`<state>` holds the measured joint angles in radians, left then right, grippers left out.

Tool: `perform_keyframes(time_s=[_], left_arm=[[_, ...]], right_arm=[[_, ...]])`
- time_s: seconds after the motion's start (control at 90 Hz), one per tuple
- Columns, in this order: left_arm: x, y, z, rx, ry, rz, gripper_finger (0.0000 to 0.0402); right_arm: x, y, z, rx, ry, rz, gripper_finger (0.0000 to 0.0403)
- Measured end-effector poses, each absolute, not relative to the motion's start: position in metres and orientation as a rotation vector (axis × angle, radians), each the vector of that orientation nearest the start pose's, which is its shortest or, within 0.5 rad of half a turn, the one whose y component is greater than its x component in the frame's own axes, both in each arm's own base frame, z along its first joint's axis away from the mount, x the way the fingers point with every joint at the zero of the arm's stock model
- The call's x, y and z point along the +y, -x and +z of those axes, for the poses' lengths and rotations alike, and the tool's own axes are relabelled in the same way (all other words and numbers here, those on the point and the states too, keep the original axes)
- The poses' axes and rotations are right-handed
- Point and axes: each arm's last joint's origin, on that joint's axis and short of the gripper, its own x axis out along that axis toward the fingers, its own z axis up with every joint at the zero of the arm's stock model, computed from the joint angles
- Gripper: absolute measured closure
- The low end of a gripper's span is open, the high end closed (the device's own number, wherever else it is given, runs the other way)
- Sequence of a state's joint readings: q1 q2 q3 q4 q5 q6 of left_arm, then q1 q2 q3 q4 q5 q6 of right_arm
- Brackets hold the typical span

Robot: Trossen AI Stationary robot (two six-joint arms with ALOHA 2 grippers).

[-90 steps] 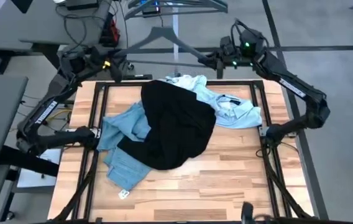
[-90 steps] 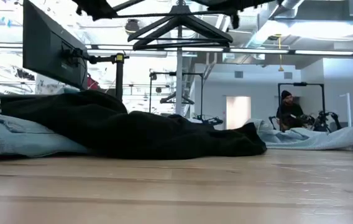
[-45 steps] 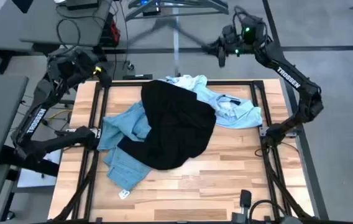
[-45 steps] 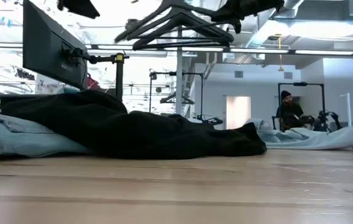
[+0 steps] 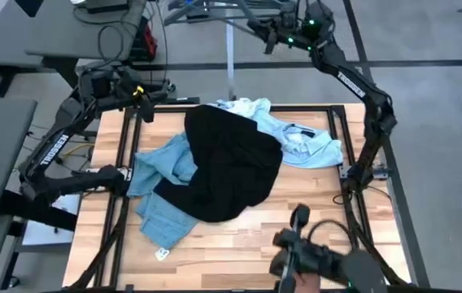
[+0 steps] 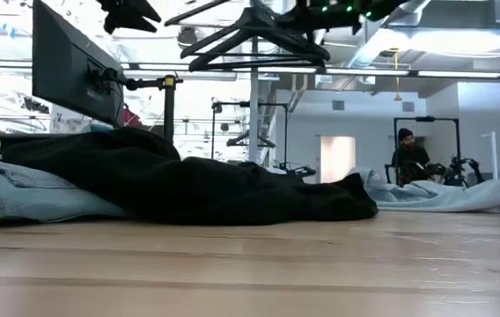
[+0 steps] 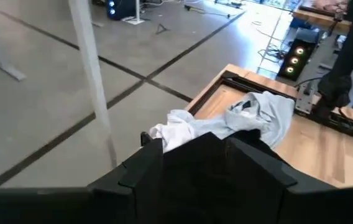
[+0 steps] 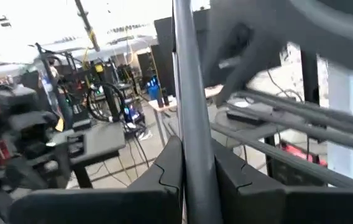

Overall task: Hang clothes
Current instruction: Hang the grey hanger on the rack

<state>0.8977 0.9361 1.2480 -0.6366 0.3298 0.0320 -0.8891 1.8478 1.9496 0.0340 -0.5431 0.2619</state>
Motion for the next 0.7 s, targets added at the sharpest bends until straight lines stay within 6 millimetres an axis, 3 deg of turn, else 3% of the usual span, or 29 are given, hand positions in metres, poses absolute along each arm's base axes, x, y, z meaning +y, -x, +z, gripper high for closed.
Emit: perform_keyframes(time_s=[0.089, 0.256, 0.522, 0.7], left_arm=[[0.125, -0.113, 0.418, 0.273, 0.18, 0.548, 0.0244], [0.121, -0.11, 0.419, 0.27, 0.19, 0.554, 0.0244], [0.121, -0.11, 0.418, 0.288, 0.17, 0.561, 0.0244], [0.123, -0.111, 0.417, 0.292, 0.184, 0.562, 0.0244]], right_arm=[[-0.33, -0.275, 0.447, -0.113, -0.196, -0.355, 0.0375], [-0.336, -0.258, 0.447, -0.063, -0.203, -0.4, 0.0375], [-0.33, -0.233, 0.458, -0.001, -0.191, -0.433, 0.0374], [-0.323, -0.215, 0.45, 0.147, -0.303, -0.483, 0.0291]])
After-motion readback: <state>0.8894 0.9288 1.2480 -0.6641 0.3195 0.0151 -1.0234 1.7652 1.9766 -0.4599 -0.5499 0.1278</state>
